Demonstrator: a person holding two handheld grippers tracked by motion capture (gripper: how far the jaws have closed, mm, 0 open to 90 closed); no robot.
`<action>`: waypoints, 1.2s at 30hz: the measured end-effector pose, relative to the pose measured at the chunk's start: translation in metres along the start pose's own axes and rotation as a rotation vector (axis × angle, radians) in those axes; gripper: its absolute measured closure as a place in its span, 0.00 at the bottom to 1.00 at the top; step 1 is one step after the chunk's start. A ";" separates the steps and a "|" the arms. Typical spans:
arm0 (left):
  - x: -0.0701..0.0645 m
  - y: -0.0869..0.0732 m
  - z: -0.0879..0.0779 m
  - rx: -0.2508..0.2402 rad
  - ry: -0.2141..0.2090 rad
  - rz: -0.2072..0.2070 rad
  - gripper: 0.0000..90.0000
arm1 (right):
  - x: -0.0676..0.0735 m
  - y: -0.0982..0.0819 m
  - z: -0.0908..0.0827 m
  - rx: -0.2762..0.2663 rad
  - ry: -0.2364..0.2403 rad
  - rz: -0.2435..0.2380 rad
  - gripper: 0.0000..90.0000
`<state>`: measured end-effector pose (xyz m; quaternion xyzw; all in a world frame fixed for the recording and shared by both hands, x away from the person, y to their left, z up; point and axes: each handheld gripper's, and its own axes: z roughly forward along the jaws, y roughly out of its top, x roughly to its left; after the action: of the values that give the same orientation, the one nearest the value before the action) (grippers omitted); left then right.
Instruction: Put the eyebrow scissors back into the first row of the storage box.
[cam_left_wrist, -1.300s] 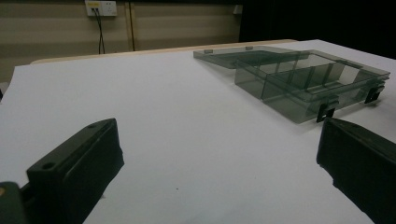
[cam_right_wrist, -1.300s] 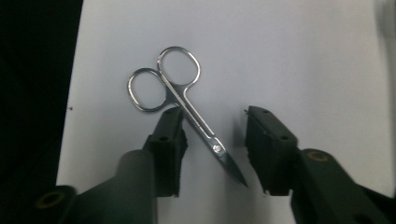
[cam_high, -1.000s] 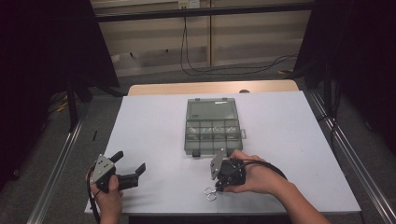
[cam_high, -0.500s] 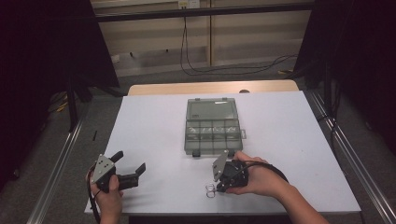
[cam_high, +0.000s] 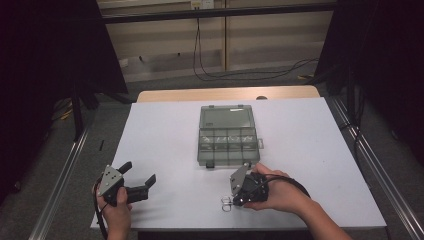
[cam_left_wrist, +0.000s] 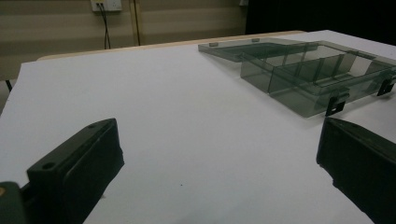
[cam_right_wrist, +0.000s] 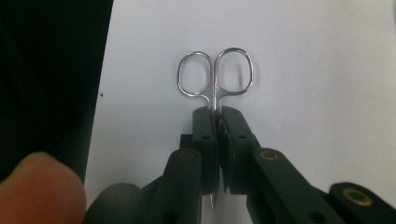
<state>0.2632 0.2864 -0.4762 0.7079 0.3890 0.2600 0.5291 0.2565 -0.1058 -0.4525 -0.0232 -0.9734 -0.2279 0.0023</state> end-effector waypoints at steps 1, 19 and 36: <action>0.000 0.000 0.000 -0.005 0.002 -0.005 0.00 | -0.001 0.000 -0.002 0.000 0.001 -0.003 0.96; 0.000 0.000 0.000 -0.006 0.001 -0.004 0.00 | -0.010 -0.010 0.000 -0.047 0.035 0.111 1.00; -0.001 0.000 -0.002 -0.012 -0.005 0.013 0.00 | -0.023 -0.005 -0.014 -0.120 -0.022 0.156 1.00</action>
<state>0.2612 0.2866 -0.4761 0.7077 0.3815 0.2638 0.5329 0.2786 -0.1175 -0.4431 -0.1016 -0.9532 -0.2845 0.0082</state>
